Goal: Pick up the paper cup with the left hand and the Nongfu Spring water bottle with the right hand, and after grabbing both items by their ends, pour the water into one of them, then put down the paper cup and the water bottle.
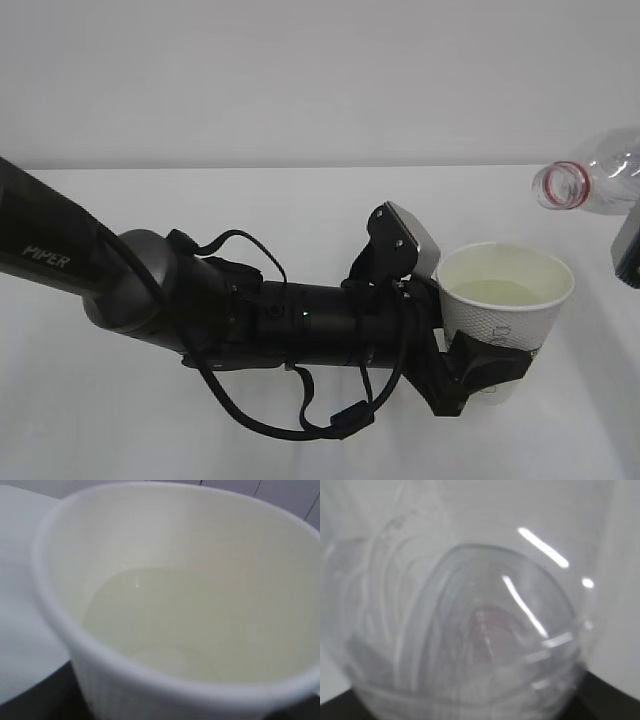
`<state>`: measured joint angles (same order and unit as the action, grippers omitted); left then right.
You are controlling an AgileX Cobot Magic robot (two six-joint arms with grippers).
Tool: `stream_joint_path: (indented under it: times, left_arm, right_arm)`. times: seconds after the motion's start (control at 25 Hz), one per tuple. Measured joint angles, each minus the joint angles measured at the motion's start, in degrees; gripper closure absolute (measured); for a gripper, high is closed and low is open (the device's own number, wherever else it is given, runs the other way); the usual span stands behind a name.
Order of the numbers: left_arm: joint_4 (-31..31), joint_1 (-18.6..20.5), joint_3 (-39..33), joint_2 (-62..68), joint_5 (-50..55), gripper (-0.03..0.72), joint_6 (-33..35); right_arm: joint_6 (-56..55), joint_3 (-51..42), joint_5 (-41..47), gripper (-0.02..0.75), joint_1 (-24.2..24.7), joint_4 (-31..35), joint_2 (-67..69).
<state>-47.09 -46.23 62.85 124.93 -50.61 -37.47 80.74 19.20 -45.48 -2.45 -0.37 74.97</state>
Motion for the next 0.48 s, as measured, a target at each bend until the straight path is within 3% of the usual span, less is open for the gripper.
stream_joint_path:
  times: [0.48]
  left_arm:
    - [0.0,0.0,0.0,0.0,0.5,0.179,0.0]
  right_arm:
    - [-7.4,0.0,0.0,0.277,0.0,-0.4,0.0]
